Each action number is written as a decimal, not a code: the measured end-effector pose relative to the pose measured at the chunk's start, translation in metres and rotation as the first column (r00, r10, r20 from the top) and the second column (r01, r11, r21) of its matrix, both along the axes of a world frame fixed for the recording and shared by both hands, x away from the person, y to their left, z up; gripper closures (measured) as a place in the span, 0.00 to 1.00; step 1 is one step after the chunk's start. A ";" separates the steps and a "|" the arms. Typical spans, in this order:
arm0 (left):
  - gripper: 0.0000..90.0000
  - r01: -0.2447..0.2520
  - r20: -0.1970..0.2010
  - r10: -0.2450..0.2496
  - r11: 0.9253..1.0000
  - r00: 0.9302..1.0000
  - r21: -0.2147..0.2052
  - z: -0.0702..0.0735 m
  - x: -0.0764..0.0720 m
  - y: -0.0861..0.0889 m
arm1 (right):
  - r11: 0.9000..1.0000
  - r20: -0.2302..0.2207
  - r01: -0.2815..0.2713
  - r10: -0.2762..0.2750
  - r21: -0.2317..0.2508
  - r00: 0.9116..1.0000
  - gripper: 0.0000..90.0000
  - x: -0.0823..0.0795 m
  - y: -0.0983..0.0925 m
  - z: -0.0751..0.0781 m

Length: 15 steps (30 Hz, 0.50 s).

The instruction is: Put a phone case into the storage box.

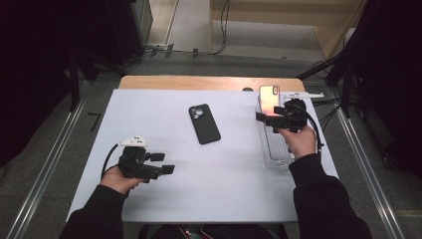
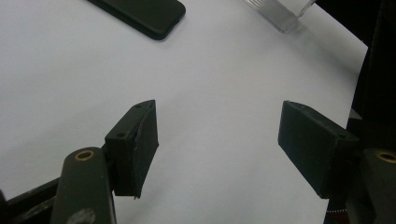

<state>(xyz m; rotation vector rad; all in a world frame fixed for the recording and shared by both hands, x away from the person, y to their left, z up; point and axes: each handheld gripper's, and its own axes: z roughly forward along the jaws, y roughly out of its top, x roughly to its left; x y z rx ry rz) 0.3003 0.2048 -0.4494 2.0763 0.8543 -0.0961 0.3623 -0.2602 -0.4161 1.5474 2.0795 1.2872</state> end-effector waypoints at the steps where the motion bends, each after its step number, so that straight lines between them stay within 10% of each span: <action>1: 0.33 0.000 -0.001 0.000 1.000 1.000 0.002 0.000 0.000 0.000 | 1.000 0.002 -0.013 0.013 0.004 1.000 0.13 -0.003 0.001 0.000; 15: 0.33 -0.007 -0.006 0.007 1.000 1.000 0.000 0.002 0.004 0.002 | 0.985 0.015 -0.166 0.166 0.041 0.986 0.13 -0.032 0.015 -0.004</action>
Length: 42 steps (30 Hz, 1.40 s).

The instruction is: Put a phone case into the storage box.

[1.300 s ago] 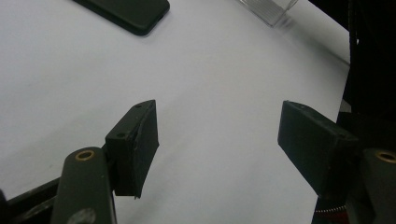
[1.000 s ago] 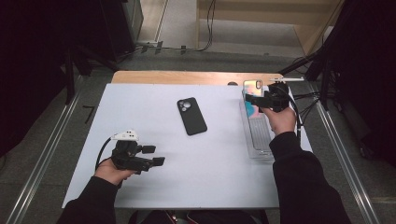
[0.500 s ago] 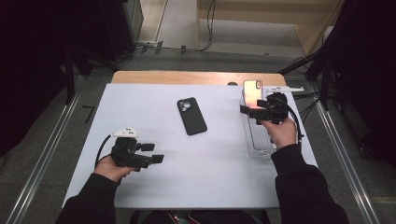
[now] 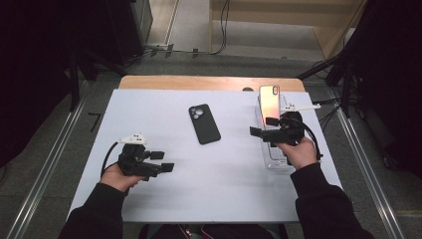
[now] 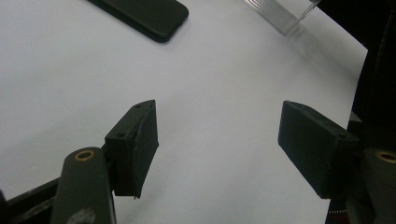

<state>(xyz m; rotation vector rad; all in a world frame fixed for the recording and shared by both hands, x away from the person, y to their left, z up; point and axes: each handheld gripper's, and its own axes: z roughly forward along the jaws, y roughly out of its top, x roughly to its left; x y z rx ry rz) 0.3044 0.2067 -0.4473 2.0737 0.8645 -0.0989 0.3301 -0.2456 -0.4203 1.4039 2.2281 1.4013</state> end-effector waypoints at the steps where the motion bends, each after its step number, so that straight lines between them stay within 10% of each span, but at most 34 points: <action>1: 0.33 -0.001 0.001 0.001 1.000 1.000 0.003 0.000 0.000 0.001 | 1.000 0.002 -0.009 0.009 0.000 1.000 0.13 -0.002 0.001 0.000; 36: 0.33 -0.038 -0.006 0.038 0.999 0.999 -0.013 0.004 -0.002 0.010 | 0.970 -0.039 -0.242 0.242 -0.018 0.970 0.13 -0.050 0.033 -0.017; 42: 0.33 -0.042 -0.001 0.042 0.999 0.999 -0.014 0.004 -0.004 0.011 | 0.980 -0.050 -0.200 0.199 -0.018 0.979 0.13 -0.048 0.042 -0.020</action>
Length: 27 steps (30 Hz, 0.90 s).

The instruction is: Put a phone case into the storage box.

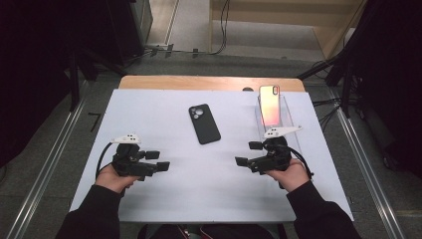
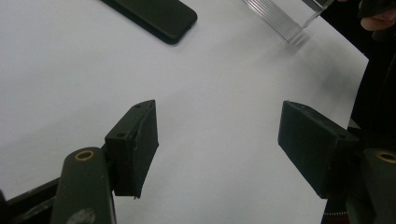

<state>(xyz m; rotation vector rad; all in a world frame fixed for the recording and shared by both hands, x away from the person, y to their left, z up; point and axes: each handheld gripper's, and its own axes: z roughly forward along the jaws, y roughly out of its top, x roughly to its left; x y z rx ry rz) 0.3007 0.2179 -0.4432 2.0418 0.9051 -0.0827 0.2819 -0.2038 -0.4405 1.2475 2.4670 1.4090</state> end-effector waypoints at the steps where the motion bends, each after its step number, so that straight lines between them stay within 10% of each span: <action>1: 0.33 -0.001 0.001 0.001 1.000 1.000 0.002 0.000 -0.001 0.000 | 1.000 0.001 0.006 -0.006 -0.001 1.000 0.13 0.001 0.001 0.000; 27: 0.33 -0.038 -0.005 0.038 0.999 0.999 -0.006 0.001 -0.016 0.012 | 0.982 0.037 0.163 -0.160 -0.091 0.986 0.13 0.037 0.054 0.001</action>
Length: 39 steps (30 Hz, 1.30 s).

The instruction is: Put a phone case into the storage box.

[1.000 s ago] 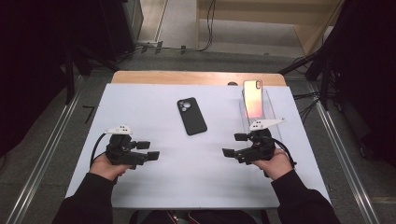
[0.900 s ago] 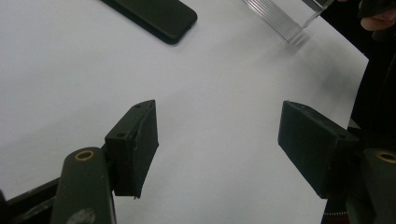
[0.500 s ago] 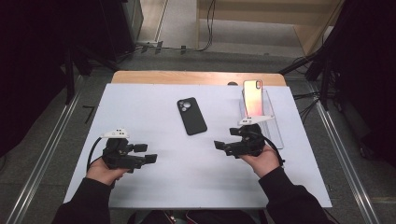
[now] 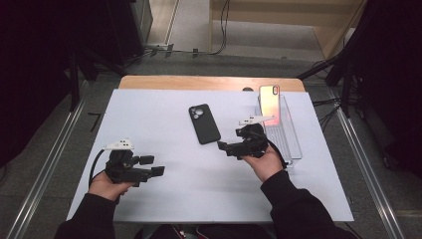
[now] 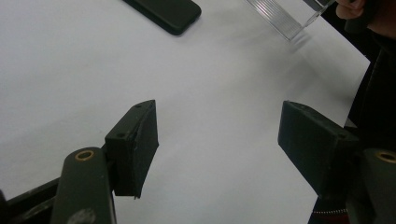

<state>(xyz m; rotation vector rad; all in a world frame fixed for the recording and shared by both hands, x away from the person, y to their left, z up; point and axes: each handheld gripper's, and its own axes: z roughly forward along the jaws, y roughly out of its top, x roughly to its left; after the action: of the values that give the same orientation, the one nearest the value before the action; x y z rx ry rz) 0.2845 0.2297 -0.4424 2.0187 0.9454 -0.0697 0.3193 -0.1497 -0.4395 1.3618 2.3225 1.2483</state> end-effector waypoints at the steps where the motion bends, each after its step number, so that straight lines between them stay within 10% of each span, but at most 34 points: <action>1: 0.33 0.000 -0.001 0.000 1.000 1.000 0.000 0.000 0.000 0.000 | 1.000 -0.003 0.006 -0.006 -0.001 1.000 0.13 0.003 0.002 -0.001; 39: 0.33 0.002 -0.013 -0.002 1.000 1.000 -0.001 -0.001 0.002 0.000 | 0.988 0.020 0.147 -0.147 -0.035 0.989 0.13 0.082 0.059 -0.012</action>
<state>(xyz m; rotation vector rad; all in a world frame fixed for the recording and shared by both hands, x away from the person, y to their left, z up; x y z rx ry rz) 0.2866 0.2294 -0.4435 2.0207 0.9510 -0.0841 0.4012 -0.0906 -0.4519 1.4736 2.1772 1.1647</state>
